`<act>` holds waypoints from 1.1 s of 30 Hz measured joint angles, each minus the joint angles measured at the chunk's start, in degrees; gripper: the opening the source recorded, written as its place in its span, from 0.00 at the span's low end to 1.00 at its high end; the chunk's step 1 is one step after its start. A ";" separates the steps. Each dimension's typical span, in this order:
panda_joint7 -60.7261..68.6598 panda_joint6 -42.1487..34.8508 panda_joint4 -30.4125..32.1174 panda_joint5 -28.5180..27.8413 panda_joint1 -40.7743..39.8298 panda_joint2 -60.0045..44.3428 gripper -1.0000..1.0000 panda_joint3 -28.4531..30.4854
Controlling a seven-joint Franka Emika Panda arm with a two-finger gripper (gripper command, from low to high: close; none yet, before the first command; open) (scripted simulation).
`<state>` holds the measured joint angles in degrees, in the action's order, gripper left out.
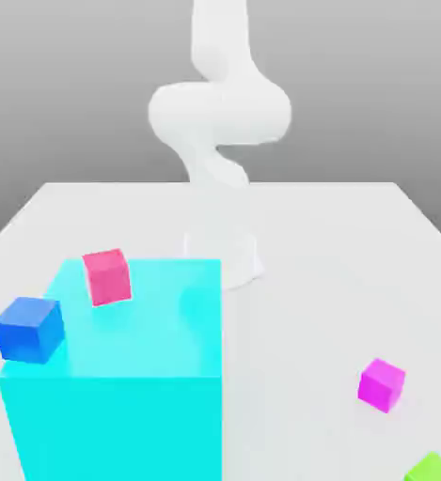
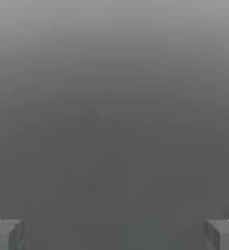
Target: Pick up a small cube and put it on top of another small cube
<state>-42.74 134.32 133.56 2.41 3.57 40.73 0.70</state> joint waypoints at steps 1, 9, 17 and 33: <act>1.32 1.08 0.76 1.02 1.51 -2.21 0.50 0.22; 10.40 8.99 6.39 7.60 11.37 -18.75 0.50 -0.57; 15.55 17.29 12.10 8.79 17.72 -34.76 0.50 -5.36; 8.30 35.57 15.51 -7.03 27.05 -61.56 0.00 -2.91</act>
<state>-34.44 169.89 149.07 -4.62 30.62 -20.83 -2.21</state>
